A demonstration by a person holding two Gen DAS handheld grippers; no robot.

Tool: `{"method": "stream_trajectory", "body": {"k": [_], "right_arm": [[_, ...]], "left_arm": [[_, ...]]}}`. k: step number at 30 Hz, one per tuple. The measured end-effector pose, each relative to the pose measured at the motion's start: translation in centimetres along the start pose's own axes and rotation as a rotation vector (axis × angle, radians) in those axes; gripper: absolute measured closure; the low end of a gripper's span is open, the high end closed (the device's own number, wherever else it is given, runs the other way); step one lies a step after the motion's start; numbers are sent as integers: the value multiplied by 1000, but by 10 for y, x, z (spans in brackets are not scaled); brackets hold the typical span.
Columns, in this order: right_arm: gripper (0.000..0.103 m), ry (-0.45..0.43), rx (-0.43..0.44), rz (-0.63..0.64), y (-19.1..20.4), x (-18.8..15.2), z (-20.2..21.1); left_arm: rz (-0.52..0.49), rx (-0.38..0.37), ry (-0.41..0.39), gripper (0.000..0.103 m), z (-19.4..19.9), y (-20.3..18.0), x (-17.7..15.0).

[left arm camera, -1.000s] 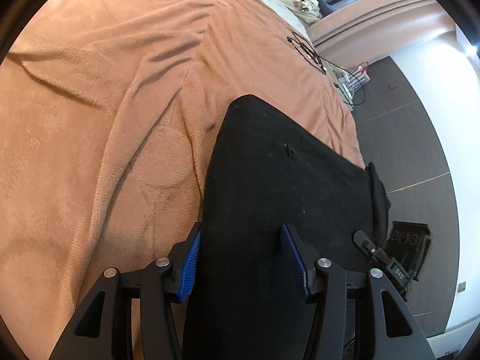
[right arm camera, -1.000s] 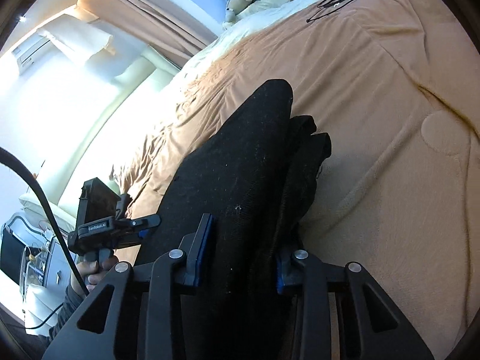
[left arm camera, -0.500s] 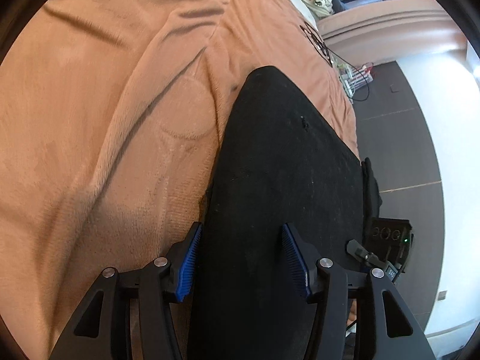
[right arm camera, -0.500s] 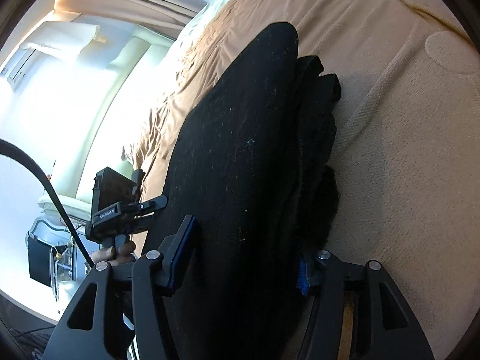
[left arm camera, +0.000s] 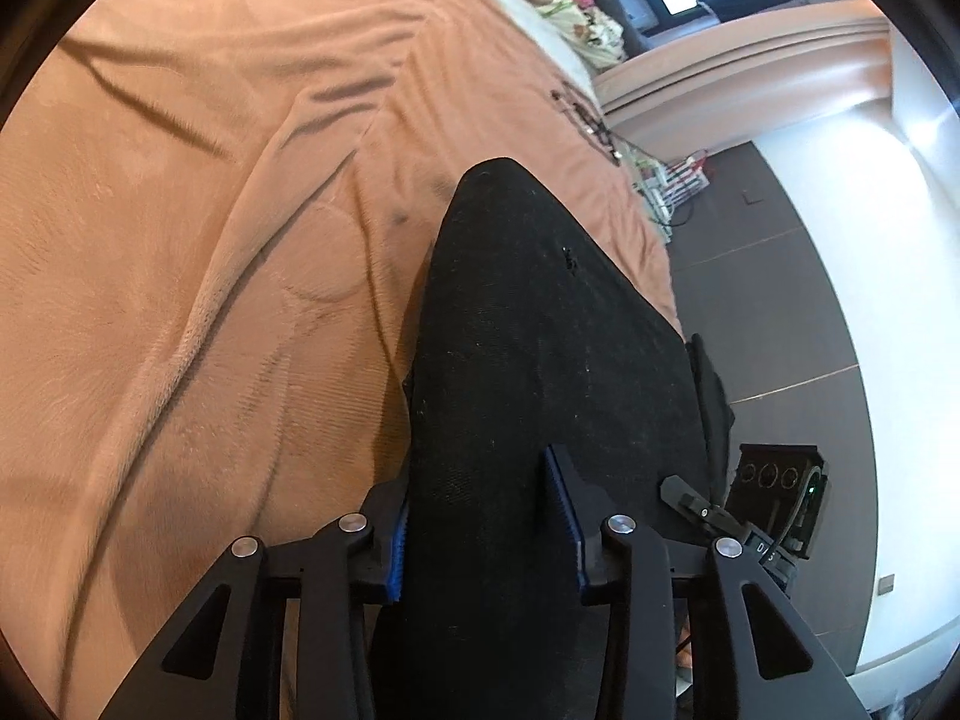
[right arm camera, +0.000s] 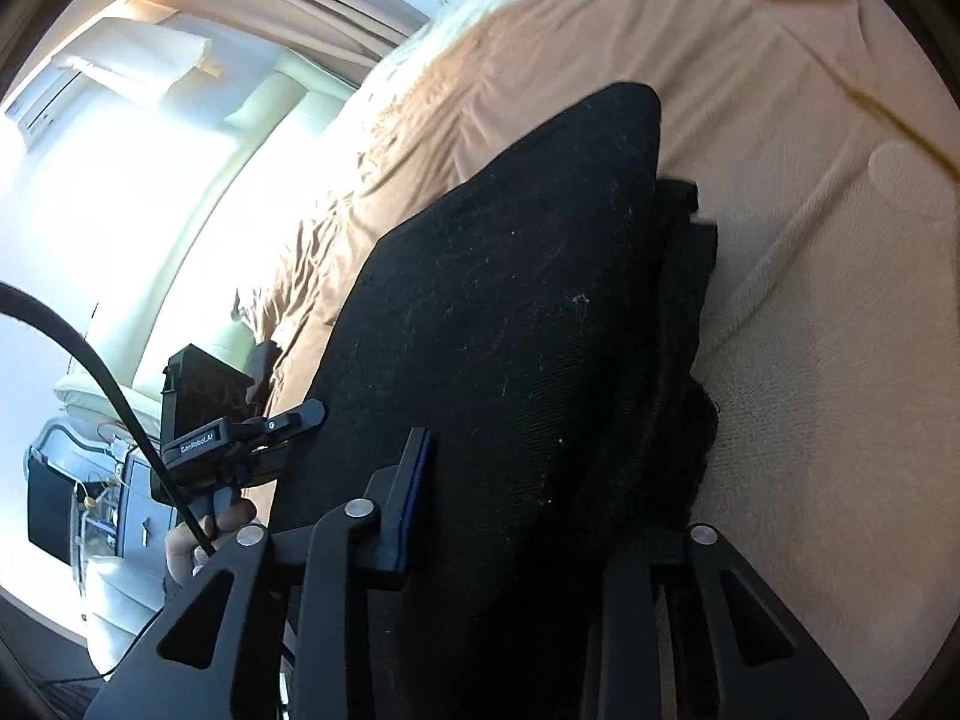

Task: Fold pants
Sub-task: 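Lift the folded black stack with both tools and carry it toward the headboard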

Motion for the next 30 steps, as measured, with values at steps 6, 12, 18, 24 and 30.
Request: {"method": "stream_trajectory", "body": {"k": [6,12,18,24,30], "right_arm": [[77,-43,9,41,24,-8,9],[78,-69,12,77,44,-20,18],[78,-85,14,114,64,-35,25],[78,-96,5,142,74,-43,34],[78,-104,14,192,87,-44,39]], "left_arm": [[-32,-28,-51,66,24,-21,-12],[-62,-31,-95,66,48,-42,-26],[-86,-26,-134,66,70,-59,-41],[-110,-26,-171,66,93,-72,-58],[-123,-27,-209,66,118,-80,-69]]}}
Point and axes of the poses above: each gripper's, at about its wrist camera, not at the fingertips, and z roughly against the way its jaws point, y to its left, x to its top, the point moved 10 cm from there along -z, roughly the way its jaws point, and after that the axes turned 12 degrees about y, right-handed, at the moved point
